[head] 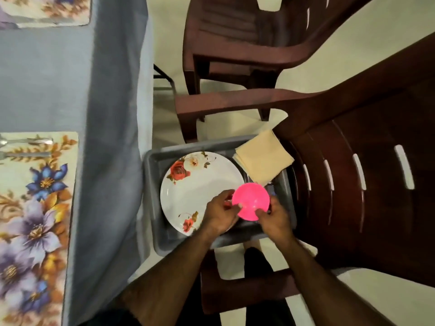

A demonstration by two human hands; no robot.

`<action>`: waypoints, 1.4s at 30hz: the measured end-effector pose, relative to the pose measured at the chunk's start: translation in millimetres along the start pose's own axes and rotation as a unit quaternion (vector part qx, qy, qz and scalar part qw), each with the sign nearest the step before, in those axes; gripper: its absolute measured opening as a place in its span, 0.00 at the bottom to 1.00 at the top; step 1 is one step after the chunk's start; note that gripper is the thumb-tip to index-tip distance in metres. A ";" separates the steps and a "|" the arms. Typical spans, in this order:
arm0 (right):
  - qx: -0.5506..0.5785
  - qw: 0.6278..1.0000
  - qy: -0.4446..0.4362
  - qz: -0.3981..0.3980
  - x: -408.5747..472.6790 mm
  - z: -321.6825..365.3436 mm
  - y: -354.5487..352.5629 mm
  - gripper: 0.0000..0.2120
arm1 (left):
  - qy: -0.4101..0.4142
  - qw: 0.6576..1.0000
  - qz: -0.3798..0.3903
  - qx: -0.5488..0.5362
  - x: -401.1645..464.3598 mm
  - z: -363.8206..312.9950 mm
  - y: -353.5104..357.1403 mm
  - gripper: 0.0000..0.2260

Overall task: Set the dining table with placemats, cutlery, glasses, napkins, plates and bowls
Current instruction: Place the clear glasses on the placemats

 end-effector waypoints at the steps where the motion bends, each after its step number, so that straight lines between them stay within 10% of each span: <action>1: -0.008 0.999 -0.001 0.034 -6.8 3.2 12.9 0.28 | -0.007 1.000 -0.011 0.006 -4.5 13.3 -11.9 0.22; 11: -0.031 0.982 0.004 0.184 -4.5 6.0 62.5 0.31 | -0.076 0.995 -0.065 -0.013 -8.4 66.6 -68.9 0.29; 18: 0.110 0.986 0.121 -0.014 65.2 15.2 0.7 0.17 | 0.046 0.977 -0.146 0.147 53.8 -8.9 -64.4 0.22; 24: 0.193 0.959 0.192 -0.079 130.8 24.3 -3.1 0.13 | -0.064 0.998 -0.007 -0.008 153.0 -62.5 -10.4 0.17; 32: 0.203 0.958 0.147 -0.138 134.6 15.3 20.2 0.06 | -0.114 0.989 -0.080 -0.059 173.5 -54.2 25.0 0.12; 42: 0.068 0.995 -0.001 0.076 78.4 77.2 82.7 0.03 | -0.143 0.972 -0.171 -0.079 95.2 -0.2 -95.2 0.11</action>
Point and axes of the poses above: each hand's wrist, its own x-axis towards the middle knuckle, its own y-axis out of the palm, z = x × y, the point moved 1 cm from there along x, towards the middle knuckle, and after that the axes turned 5 degrees about -z, right-handed, at the moved point
